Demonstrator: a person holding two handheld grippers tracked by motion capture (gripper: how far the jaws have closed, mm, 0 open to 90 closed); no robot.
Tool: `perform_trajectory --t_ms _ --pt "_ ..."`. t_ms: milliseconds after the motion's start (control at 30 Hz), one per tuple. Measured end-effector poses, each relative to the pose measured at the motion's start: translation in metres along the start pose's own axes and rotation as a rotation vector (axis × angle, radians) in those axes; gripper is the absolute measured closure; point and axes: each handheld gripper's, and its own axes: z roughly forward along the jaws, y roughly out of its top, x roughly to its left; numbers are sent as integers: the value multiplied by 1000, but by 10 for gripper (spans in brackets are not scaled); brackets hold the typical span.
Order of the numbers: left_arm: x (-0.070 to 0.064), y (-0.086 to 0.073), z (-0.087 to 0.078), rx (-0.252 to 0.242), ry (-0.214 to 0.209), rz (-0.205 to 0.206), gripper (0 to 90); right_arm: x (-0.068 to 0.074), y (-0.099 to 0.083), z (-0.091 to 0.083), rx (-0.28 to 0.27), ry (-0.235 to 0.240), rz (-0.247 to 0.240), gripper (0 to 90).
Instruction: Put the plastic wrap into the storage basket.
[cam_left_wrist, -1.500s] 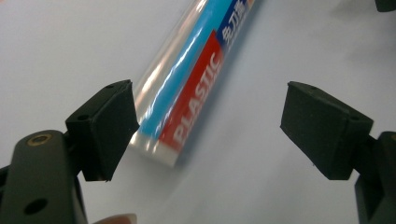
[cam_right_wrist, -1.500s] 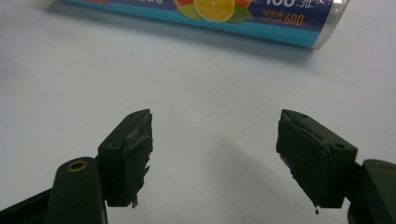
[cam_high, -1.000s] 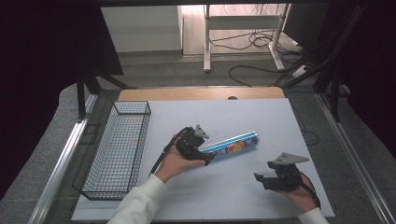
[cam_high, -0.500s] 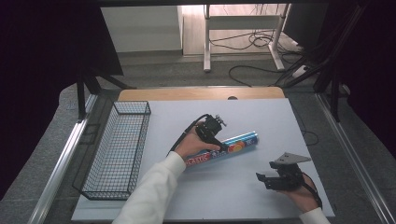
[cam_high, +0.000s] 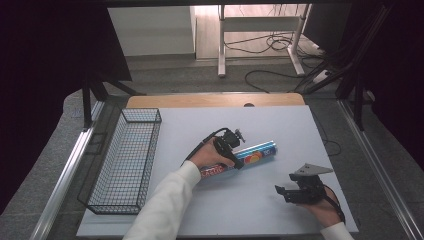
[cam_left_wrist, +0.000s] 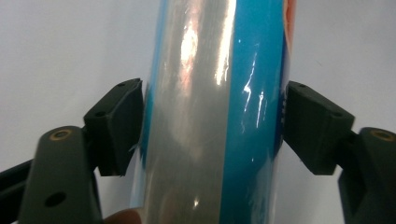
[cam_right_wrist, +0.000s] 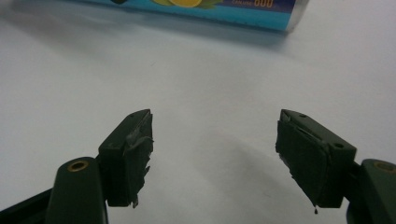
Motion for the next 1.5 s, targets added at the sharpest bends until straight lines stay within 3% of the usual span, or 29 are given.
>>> perform_trajectory --t_ms 233,300,400,467,533,633,1033,1333,1500 --pt "-7 5 -1 37 34 30 294 1 0 1 6 -3 -4 281" --pt "-9 7 -2 51 47 21 302 1 0 0 2 -4 -3 282" --pt "-6 8 -4 53 46 -35 313 0 0 -1 -5 -9 1 282" --pt "-4 8 -7 48 58 -51 314 0 0 -2 -7 -10 1 283" --pt "-3 8 -13 59 73 -37 314 -1 0 -2 -8 -12 4 283" --pt "-1 7 -24 56 62 -63 314 -1 0 -1 -9 -13 5 283" --pt "-3 1 -78 56 132 -95 315 2 2 -2 -14 -20 0 283" --pt "6 -20 -109 44 195 -166 315 4 3 -2 -13 -18 -10 282" --pt "9 -28 -118 48 210 -178 315 6 3 -2 -20 -15 -7 282"
